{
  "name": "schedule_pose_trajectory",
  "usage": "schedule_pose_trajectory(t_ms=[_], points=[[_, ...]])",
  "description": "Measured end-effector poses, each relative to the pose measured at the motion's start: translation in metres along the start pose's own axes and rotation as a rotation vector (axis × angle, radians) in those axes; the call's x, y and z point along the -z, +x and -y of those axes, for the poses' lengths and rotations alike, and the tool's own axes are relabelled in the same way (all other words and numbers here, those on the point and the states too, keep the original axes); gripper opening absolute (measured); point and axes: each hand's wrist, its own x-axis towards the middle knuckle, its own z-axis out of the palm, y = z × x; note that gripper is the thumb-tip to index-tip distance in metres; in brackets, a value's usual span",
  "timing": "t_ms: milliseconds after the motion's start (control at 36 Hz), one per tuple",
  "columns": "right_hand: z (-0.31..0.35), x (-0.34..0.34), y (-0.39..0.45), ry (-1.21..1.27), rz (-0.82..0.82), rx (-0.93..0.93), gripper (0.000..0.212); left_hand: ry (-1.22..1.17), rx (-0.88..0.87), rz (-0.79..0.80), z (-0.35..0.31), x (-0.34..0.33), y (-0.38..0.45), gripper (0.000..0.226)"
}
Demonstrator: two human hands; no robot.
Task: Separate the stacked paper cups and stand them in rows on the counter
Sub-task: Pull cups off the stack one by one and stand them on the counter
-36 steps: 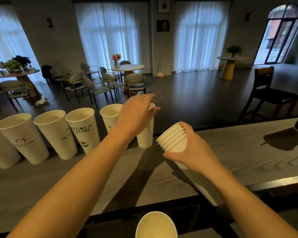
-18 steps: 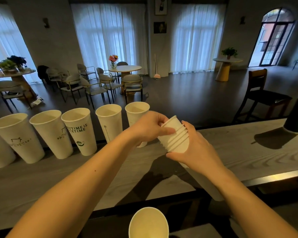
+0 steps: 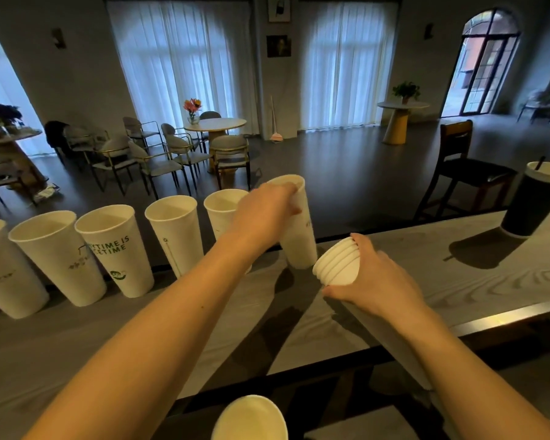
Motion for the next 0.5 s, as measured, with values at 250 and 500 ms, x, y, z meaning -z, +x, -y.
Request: schedule_pose_trajectory(t_ms=[250,500], points=[[0.013,-0.006,0.001,0.123,-0.005,0.068,0.119,0.384,-0.047,0.080,0.000,-0.028,0.017,0.042],[0.024,-0.008,-0.008,0.183,-0.005,0.122,0.117,0.252,-0.134,0.006,0.005,-0.012,0.022,0.053]])
